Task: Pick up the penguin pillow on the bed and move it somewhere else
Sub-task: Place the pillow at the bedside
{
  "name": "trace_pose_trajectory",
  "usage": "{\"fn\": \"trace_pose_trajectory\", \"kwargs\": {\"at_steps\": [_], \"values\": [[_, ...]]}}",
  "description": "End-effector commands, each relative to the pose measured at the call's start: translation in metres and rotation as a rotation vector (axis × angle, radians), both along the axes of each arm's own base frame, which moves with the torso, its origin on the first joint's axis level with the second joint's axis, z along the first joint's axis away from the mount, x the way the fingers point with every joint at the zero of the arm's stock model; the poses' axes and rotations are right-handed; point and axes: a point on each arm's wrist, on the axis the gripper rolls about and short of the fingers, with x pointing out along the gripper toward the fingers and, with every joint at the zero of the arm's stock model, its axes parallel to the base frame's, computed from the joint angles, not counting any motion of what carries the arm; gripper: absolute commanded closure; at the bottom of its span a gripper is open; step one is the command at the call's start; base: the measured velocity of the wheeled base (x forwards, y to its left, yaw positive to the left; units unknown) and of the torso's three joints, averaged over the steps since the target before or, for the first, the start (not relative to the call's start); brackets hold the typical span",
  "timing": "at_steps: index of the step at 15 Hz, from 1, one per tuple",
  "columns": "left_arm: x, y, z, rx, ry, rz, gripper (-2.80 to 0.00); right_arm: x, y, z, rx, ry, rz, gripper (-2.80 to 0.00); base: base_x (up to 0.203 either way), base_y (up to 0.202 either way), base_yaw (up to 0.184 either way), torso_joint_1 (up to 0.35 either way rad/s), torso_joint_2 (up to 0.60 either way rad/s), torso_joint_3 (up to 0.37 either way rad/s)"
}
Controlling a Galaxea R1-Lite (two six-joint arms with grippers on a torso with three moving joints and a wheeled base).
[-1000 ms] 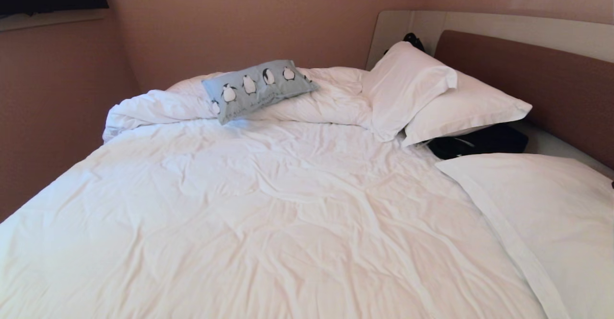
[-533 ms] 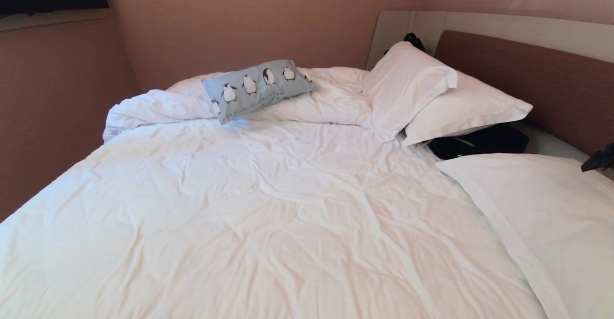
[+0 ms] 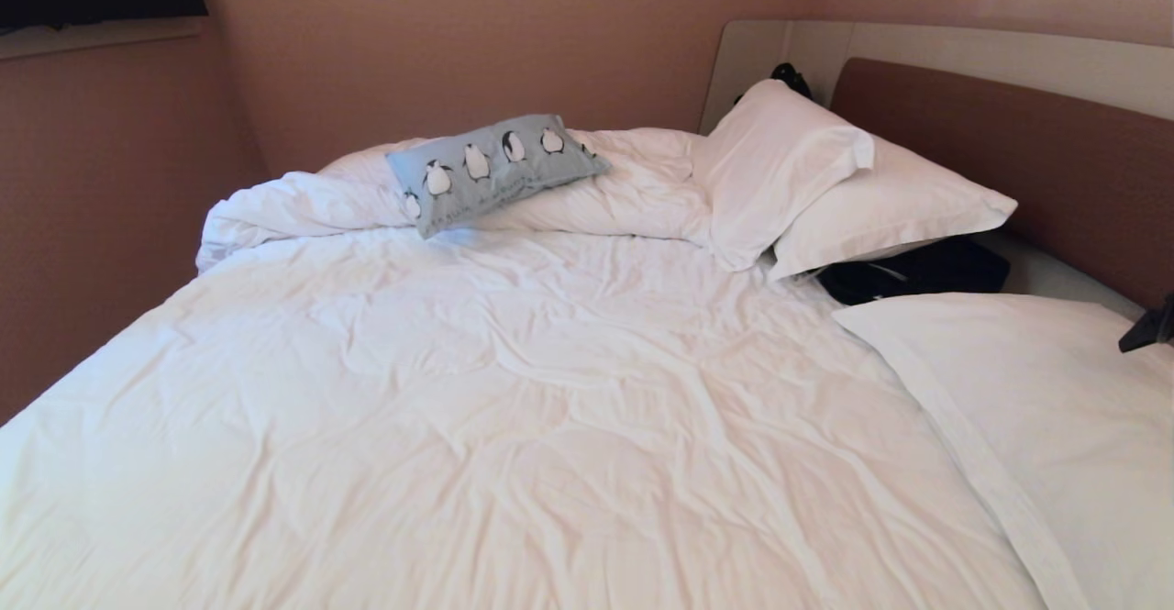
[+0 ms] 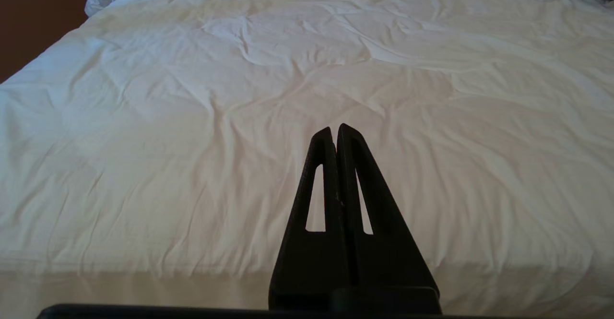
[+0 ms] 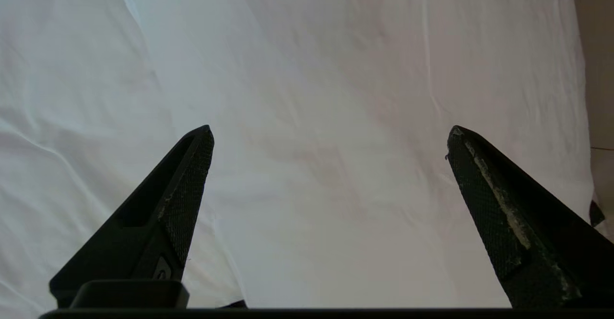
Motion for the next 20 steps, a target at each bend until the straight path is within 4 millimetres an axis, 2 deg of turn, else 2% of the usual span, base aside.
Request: {"fn": "trace_pose_trajectory", "kwargs": {"at_steps": [1, 4, 9, 14, 20], "values": [[0.000, 0.000, 0.000, -0.001, 0.001, 0.001, 0.00, 0.002, -0.013, -0.013, -0.007, 0.021, 0.011, -2.80, 0.000, 0.000, 0.000, 0.000, 0.00, 0.000], [0.000, 0.000, 0.000, -0.001, 0.001, 0.001, 0.00, 0.004, -0.037, -0.042, -0.010, 0.083, 0.040, -2.80, 0.000, 0.000, 0.000, 0.000, 0.00, 0.000], [0.000, 0.000, 0.000, 0.000, 0.000, 0.001, 0.00, 0.002, -0.069, -0.097, 0.068, 0.135, 0.198, -2.80, 0.000, 0.000, 0.000, 0.000, 0.00, 0.000], [0.000, 0.000, 0.000, -0.001, 0.000, 0.001, 0.00, 0.013, -0.083, -0.159, 0.120, 0.205, 0.257, -2.80, 0.000, 0.000, 0.000, 0.000, 0.00, 0.000], [0.000, 0.000, 0.000, -0.001, 0.000, 0.001, 0.00, 0.021, -0.085, -0.203, 0.148, 0.271, 0.284, -2.80, 0.000, 0.000, 0.000, 0.000, 0.00, 0.000]]}}
